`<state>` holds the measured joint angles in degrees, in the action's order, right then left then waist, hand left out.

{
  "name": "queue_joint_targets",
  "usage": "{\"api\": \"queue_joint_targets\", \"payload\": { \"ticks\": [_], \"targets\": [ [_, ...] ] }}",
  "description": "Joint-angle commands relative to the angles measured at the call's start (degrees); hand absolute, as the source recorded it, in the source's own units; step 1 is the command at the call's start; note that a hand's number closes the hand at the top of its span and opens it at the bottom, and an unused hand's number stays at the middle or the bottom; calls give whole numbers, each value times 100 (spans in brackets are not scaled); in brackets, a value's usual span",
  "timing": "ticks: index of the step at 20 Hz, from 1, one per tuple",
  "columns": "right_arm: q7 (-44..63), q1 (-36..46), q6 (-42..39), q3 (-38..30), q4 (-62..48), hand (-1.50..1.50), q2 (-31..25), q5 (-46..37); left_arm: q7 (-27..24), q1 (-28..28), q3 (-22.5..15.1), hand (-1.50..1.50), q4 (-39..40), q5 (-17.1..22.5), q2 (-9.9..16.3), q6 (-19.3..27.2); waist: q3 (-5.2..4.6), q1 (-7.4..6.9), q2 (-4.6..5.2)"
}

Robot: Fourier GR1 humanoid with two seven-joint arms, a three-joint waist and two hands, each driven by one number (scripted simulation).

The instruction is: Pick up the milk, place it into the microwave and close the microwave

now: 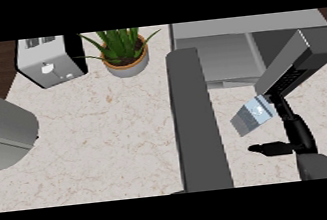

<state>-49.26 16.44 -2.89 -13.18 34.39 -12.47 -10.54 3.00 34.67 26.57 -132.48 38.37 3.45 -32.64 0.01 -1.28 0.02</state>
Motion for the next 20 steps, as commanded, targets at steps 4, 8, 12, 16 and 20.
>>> {"api": "queue_joint_targets", "payload": {
  "ticks": [4,8,12,16,20],
  "targets": [
    [-508,878,-406,-284,-1416,-150,-230,117,194,208,229,-150,-401,740,126,-52,15,-60,29],
    [-1058,826,-222,-258,-1876,150,101,46,74,50,39,-150,-349,261,-105,-136,21,-72,51],
    [-954,1100,-548,-168,-1958,150,-107,-20,417,24,69,-150,-630,739,188,181,27,-92,62],
    [-901,1366,-594,-224,-2087,150,-111,39,194,212,-86,-150,-454,377,-240,-160,19,-93,47],
    [-1310,1275,-693,-217,-2092,150,20,56,108,65,248,-150,-249,632,86,-243,20,-90,46]
  ]
}}
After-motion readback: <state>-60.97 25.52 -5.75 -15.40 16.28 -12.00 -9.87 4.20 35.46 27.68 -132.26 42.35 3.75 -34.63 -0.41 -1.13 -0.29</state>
